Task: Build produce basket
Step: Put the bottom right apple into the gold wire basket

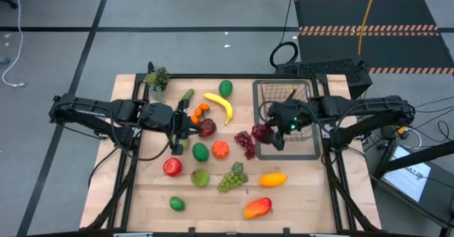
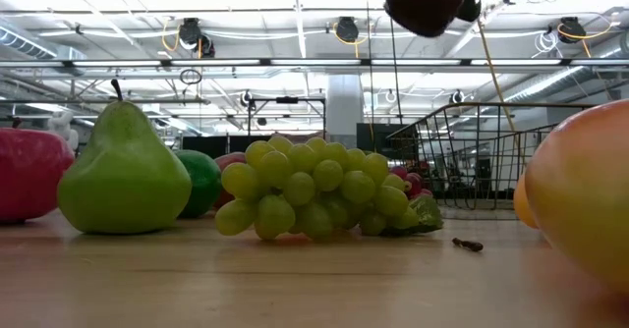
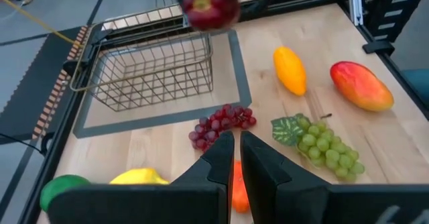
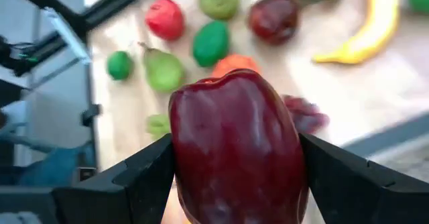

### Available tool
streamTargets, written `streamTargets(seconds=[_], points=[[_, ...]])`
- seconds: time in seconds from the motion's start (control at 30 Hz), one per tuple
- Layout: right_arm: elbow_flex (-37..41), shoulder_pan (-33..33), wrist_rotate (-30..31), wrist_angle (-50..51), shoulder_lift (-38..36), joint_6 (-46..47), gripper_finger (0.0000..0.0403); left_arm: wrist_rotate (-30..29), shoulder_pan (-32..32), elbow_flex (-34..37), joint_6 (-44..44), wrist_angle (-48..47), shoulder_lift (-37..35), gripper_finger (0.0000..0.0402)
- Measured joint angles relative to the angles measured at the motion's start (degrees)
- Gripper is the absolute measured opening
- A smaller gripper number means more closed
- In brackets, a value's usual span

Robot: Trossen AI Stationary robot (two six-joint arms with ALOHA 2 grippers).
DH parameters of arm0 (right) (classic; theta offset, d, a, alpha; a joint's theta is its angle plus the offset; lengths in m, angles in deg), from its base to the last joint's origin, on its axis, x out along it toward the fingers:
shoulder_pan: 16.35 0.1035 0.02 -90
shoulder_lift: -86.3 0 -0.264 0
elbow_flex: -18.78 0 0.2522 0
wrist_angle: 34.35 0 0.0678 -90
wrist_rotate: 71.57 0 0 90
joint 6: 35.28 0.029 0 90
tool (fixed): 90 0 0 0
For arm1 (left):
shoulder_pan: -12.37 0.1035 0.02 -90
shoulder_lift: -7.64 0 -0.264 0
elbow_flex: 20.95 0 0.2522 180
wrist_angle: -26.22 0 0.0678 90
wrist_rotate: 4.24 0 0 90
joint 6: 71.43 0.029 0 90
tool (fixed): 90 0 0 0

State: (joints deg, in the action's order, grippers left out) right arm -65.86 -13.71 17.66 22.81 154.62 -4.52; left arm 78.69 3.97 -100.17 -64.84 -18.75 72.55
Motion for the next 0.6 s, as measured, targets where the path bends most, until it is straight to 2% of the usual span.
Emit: streamTargets(seconds=[0.4,0.6], points=[[0.0,-12.2,8.8,20.0,-3.0,-6.1,0.029,0.0,0.0,0.0,2.3,1.6,0.0,0.0031],[0.0,-18.6,12.0,21.5,-2.5,-7.2,0.029,0.0,0.1,0.0,2.7,3.5,0.0,0.0031]])
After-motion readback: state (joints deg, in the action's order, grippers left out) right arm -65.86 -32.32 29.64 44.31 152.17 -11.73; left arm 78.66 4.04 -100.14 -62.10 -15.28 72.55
